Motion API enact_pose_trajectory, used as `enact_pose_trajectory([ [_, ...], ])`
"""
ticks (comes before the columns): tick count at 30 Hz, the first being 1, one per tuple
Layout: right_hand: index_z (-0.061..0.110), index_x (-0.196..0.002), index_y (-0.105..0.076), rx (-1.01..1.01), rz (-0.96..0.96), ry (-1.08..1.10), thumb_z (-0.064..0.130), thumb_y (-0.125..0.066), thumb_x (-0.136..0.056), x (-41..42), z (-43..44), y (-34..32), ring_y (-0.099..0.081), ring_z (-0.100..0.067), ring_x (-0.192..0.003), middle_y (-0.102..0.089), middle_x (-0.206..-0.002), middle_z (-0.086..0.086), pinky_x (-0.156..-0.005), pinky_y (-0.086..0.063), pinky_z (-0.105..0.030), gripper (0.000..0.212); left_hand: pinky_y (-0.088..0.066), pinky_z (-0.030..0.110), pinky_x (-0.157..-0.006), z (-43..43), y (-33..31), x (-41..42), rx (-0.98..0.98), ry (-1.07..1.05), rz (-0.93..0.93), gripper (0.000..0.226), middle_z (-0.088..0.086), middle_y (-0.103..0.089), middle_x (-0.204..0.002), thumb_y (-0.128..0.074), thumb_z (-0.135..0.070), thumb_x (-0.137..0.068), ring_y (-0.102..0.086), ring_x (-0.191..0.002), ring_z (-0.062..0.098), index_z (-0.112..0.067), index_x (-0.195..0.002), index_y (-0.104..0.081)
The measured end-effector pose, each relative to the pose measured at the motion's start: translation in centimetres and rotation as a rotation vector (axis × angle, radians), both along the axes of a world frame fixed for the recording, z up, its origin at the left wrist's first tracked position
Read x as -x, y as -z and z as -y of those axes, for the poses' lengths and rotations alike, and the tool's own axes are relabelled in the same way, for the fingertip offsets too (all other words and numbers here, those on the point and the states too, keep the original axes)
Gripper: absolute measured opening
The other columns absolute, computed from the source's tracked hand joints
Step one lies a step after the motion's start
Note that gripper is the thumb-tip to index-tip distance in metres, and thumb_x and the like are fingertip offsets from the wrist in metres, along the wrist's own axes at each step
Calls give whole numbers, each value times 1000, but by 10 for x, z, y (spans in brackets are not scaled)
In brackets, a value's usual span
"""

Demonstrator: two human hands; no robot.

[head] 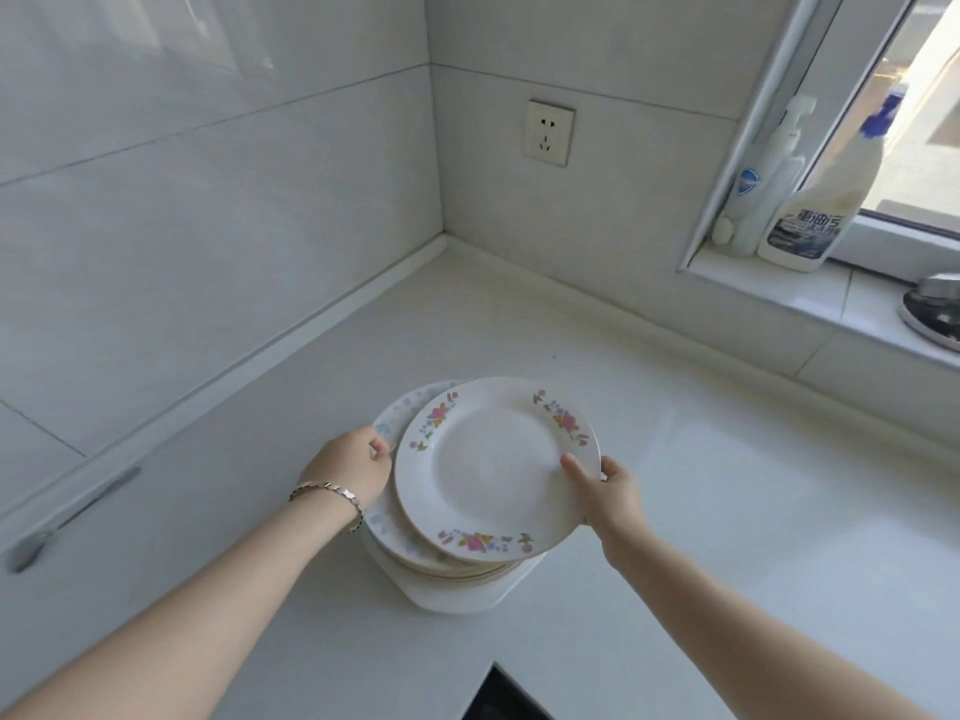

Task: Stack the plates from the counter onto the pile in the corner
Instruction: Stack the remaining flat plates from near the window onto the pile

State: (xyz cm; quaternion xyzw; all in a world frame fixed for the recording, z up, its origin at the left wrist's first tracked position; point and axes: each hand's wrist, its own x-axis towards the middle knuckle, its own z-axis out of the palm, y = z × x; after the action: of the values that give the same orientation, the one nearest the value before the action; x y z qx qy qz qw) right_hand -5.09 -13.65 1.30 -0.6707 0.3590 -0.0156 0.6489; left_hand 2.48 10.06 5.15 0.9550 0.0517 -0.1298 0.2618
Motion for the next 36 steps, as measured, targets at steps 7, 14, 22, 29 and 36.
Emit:
enact_pose_trajectory([
  [7, 9, -129, -45, 435, -78, -269, 33, -59, -86, -1, -3, 8, -49, -24, -115, -49, -117, -6, -96, -42, -32, 51, -55, 36, -82, 5, -1, -11, 8, 6, -8, 14, 5, -72, -92, -45, -16, -84, -68, -84, 27, -25, -81, -55],
  [14, 9, -136, -35, 250, -21, -250, 16, -54, -89, -22, -24, 13, -49, -29, -121, -49, -133, -12, -102, -42, -42, 51, -55, 38, -83, -4, -4, -9, 48, -29, 14, 17, 6, -71, -99, -44, -14, -87, -68, -88, 30, -25, -79, -53],
  [22, 9, -142, -28, 316, -44, -284, 23, -52, -91, -18, -35, 17, -37, -26, -131, -39, -141, -12, -105, -34, -35, 57, -55, 38, -84, -7, -2, 4, 37, -1, 7, 15, 6, -70, -103, -44, -13, -87, -67, -91, 30, -24, -87, -54],
  [29, 0, -130, -46, 299, -153, -296, 35, -40, -96, -1, -4, 3, -51, -32, -121, -54, -131, -20, -100, -41, -39, 49, -48, 29, -72, 45, 0, 19, -36, 229, 41, 22, -2, -61, -84, -42, -14, -91, -60, -83, 26, -17, -102, -59],
  [36, 10, -110, -63, 332, -366, -246, 6, -41, -86, 82, 107, 4, -63, -22, -94, -67, -106, -8, -59, -42, -17, 33, -47, 30, -78, 156, 10, 54, -69, 539, -54, 12, 3, -65, -94, -43, -21, -90, -61, -92, 27, -21, -80, -49],
])
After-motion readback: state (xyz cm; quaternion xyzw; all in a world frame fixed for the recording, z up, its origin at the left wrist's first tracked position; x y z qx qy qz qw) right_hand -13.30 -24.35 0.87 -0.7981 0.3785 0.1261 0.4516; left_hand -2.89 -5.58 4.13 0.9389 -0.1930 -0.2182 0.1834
